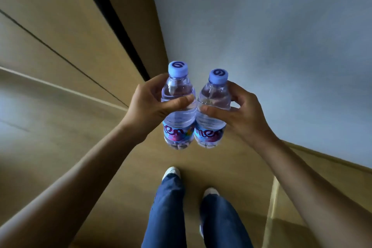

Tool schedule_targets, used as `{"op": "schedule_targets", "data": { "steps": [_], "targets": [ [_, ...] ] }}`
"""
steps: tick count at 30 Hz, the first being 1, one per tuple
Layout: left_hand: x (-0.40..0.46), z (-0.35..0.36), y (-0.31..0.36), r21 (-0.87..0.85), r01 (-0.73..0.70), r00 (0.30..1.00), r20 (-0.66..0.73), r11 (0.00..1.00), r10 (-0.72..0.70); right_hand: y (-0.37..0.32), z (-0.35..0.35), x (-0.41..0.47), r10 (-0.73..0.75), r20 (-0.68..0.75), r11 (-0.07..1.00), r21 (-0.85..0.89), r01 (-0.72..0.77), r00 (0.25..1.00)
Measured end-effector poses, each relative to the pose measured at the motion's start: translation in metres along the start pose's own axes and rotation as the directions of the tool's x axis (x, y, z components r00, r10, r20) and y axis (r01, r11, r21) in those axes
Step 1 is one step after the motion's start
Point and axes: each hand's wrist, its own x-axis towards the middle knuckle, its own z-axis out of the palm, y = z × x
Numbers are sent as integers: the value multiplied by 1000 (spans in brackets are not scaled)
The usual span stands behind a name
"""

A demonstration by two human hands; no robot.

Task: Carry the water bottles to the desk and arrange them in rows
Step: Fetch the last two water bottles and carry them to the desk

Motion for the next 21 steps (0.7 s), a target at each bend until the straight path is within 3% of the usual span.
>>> {"op": "schedule_targets", "data": {
  "steps": [7, 14, 21],
  "targets": [
    [-102, -81, 65, -120, -4, 958, -287, 993, -31, -114, 73, -15, -70, 281, 997, 0, 73, 957],
    [-195, -185, 75, -188, -66, 825, -563, 980, -53, -171, 205, -12, -113, 499, 992, 13, 124, 859],
    [-269, -303, 63, -150, -98, 690, -722, 984, -41, -209, 358, -10, -107, 645, 991, 10, 131, 757]
  ]
}}
